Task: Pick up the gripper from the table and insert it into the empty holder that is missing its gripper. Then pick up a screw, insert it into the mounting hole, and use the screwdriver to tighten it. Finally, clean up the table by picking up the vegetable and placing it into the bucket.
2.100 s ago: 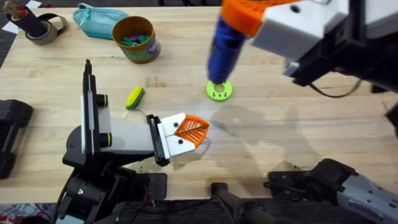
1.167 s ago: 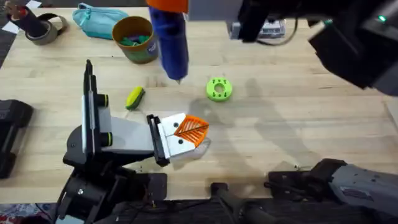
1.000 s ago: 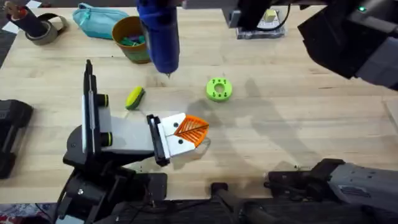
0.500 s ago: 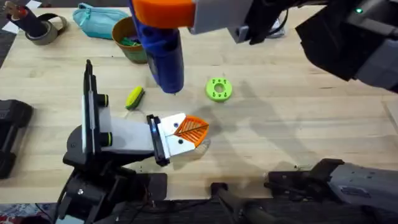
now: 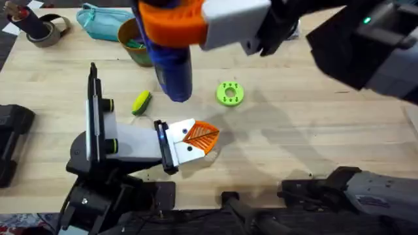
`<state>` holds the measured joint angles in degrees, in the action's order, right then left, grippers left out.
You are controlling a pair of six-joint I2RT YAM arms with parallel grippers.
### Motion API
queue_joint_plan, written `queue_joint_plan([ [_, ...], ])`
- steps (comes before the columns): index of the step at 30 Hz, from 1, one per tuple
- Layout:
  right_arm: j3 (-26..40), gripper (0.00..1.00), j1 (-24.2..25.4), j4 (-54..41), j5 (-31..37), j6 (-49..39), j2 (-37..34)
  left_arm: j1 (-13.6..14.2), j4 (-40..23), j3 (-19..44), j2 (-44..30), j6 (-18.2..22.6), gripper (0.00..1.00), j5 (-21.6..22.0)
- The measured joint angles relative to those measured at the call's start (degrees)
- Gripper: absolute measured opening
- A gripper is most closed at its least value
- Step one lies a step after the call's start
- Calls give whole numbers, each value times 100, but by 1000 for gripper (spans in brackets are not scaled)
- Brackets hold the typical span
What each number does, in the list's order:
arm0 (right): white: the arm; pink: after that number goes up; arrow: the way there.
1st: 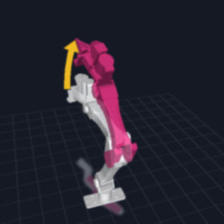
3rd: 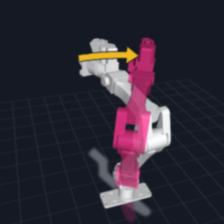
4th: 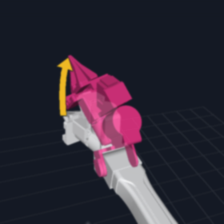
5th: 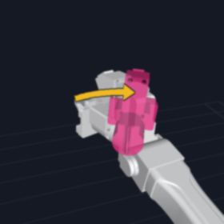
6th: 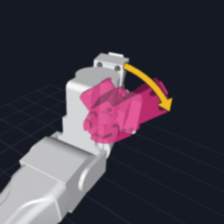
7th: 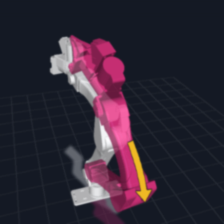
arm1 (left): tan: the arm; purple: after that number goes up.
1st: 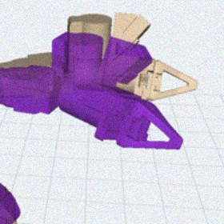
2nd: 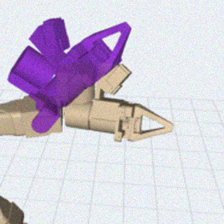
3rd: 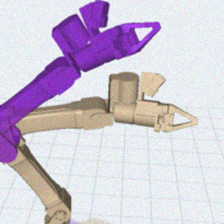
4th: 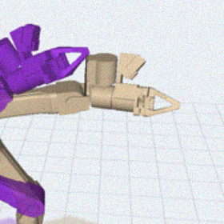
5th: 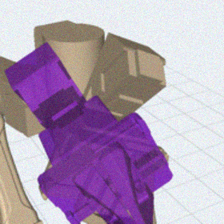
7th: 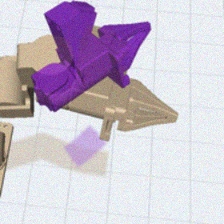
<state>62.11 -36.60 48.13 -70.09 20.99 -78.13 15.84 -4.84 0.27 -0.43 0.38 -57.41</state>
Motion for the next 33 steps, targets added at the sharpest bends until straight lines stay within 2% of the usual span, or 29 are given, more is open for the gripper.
queue_joint_plan([
  [8,-529,37,-155,248,119,24,2,0,0,0,2,0,13,0],
  [20,-594,38,-188,366,214,179,2,0,0,0,2,0,13,0],
  [33,-1190,40,-213,1358,278,771,2,0,0,0,0,0,13,0],
])
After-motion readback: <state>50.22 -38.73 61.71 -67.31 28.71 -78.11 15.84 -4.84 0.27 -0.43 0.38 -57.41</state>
